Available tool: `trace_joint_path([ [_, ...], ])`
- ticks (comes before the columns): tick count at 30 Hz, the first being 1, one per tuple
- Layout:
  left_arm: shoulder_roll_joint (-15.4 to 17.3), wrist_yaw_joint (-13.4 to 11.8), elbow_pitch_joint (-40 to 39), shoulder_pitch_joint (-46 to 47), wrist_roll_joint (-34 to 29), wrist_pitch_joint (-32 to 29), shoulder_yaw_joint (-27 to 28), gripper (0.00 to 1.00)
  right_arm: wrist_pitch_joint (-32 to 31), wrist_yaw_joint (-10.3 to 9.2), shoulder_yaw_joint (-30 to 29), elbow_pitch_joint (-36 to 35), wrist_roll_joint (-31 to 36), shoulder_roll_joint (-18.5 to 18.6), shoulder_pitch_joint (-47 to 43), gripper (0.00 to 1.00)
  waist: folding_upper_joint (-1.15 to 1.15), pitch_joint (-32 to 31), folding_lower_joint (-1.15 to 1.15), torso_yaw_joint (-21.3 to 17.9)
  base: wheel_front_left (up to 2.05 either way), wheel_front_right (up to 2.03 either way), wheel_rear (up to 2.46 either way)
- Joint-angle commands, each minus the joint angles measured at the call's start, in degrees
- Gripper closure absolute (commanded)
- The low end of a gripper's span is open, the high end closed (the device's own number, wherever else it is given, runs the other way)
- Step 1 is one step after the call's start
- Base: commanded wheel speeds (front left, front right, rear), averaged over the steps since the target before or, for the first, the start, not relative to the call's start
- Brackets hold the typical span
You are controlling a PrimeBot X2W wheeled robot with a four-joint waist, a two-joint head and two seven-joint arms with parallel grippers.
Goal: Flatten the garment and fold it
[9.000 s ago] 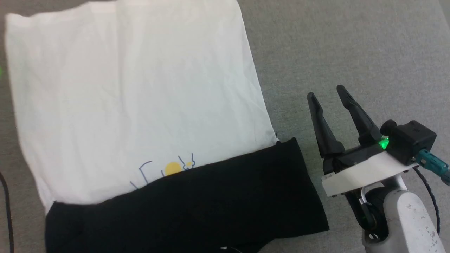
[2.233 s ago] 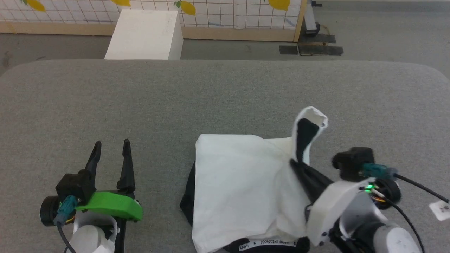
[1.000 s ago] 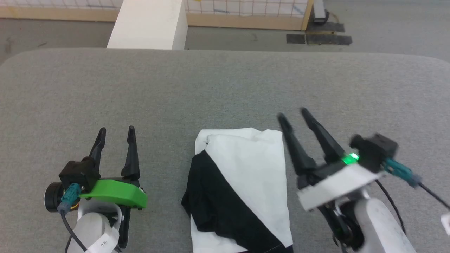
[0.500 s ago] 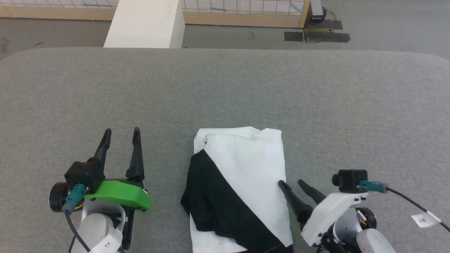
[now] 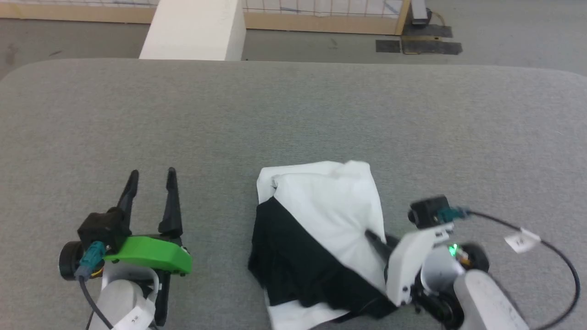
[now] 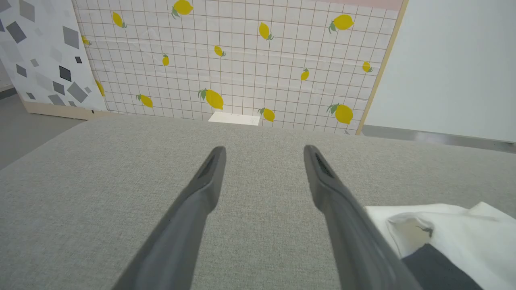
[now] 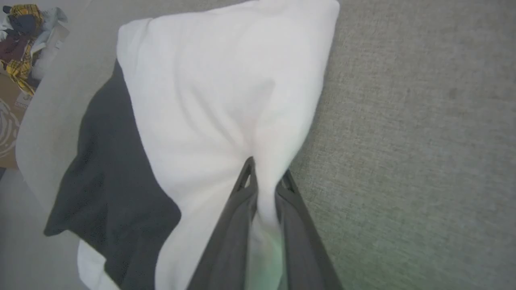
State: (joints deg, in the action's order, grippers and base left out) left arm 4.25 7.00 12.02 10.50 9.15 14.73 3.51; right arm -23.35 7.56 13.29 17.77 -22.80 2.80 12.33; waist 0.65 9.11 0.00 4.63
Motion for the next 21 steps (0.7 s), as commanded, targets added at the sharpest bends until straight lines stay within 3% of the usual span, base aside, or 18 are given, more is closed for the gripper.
trace_joint_path([
  [1,0.1,0.0,-0.5,-0.8,0.1,0.3,0.5,0.0,-1.5,-0.08,-0.3,-1.3,4.2,0.1,2.0,1.0,-0.65,0.3,0.0,-1.4,0.0,0.0,0.0],
  [4,0.1,-0.1,-1.2,-1.1,0.1,0.3,1.3,0.0,-6.7,-0.08,1.3,-4.5,14.1,0.2,3.9,1.0,-0.65,0.8,0.0,-3.4,0.0,0.0,0.0],
  [7,0.0,-0.1,-2.2,-1.2,0.0,0.3,1.8,0.0,-11.7,-0.08,4.6,-8.3,21.4,4.5,5.5,1.0,-0.65,1.5,0.0,-5.8,0.0,0.0,0.0],
  [11,-0.1,-0.2,-3.4,-1.0,-0.3,0.3,2.2,0.0,-15.0,-0.08,7.0,-12.2,22.9,12.8,7.1,1.0,-0.65,2.6,0.0,-9.6,0.0,0.0,0.0],
  [15,-0.3,-0.3,-4.5,-0.2,-0.8,0.3,2.1,0.0,-15.5,-0.08,5.4,-13.8,23.0,19.3,8.3,1.0,-0.65,4.2,0.0,-13.5,0.0,0.0,0.0],
  [21,0.1,-0.2,-5.8,1.6,-1.9,0.3,1.7,0.0,-12.8,-0.08,2.3,-11.0,25.0,24.7,10.8,1.0,-0.65,7.4,0.0,-18.5,0.0,0.0,0.0],
])
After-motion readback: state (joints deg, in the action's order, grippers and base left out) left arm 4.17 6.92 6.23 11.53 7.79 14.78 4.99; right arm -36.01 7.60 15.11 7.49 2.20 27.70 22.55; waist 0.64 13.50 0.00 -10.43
